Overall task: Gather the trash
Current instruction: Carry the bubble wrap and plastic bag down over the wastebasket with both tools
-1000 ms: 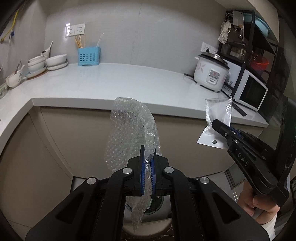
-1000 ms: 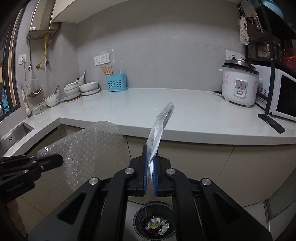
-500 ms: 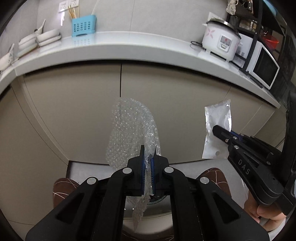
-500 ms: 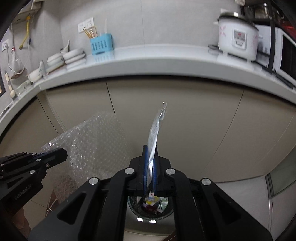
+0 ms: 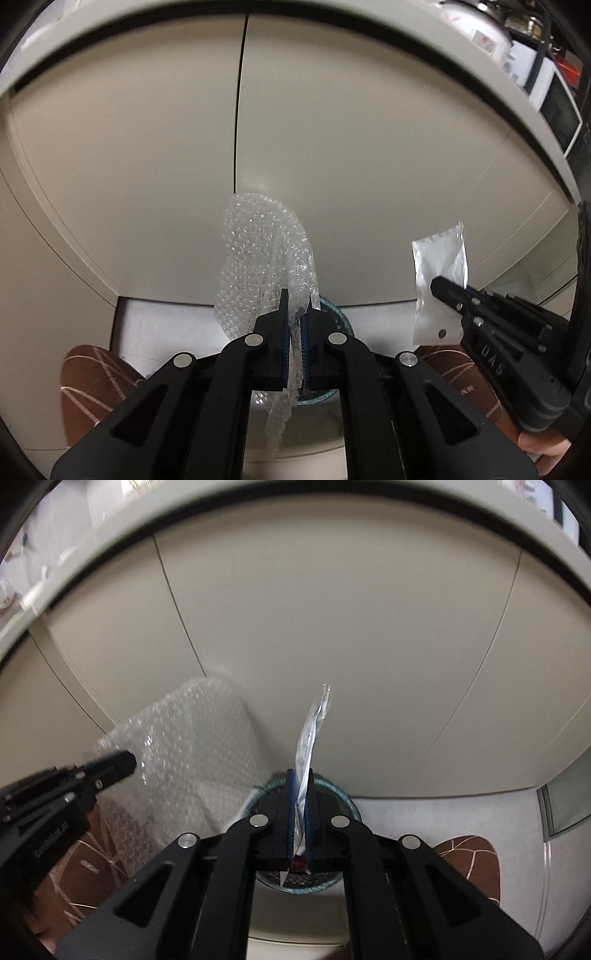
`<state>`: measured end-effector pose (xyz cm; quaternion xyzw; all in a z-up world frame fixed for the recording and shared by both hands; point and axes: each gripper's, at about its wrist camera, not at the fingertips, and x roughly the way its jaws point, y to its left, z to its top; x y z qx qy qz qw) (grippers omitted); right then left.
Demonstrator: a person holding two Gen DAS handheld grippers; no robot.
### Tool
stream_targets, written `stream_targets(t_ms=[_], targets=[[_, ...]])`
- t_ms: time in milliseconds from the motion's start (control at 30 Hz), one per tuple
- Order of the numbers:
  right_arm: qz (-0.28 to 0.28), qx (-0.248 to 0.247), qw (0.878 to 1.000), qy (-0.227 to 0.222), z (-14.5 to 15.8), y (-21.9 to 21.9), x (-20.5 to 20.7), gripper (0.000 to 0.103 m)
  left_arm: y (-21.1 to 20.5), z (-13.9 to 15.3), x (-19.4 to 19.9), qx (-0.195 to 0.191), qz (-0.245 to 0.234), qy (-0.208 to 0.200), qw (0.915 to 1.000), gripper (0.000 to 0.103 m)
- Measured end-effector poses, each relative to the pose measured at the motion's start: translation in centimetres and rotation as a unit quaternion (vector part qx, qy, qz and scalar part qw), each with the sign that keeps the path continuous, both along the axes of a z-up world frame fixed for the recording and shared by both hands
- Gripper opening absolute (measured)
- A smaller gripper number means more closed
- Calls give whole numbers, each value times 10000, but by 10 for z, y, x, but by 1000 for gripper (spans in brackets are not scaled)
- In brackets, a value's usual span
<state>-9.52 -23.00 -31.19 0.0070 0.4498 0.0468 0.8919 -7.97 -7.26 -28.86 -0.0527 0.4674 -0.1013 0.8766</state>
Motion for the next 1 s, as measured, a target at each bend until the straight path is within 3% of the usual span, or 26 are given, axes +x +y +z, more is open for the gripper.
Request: stream_targets(t_ms=[400,567,833,1000], targets=[[-104,-344,9933,1097,-112,4,41,3,-11,-111,46,-232,-209,665,9973,4],[-131,-442,9901,1322,-139,7,56,3,-10,-154,57,-326,-279,1126,9927,4],[-224,-239,9854,1673,-173,1,73,3,-17,-200,74,-293,-509,1470,9874,4],[-295,-282,9853,1662,-184,-1,78,3,-23,-242,80,-346,-583,1806,9812,4]])
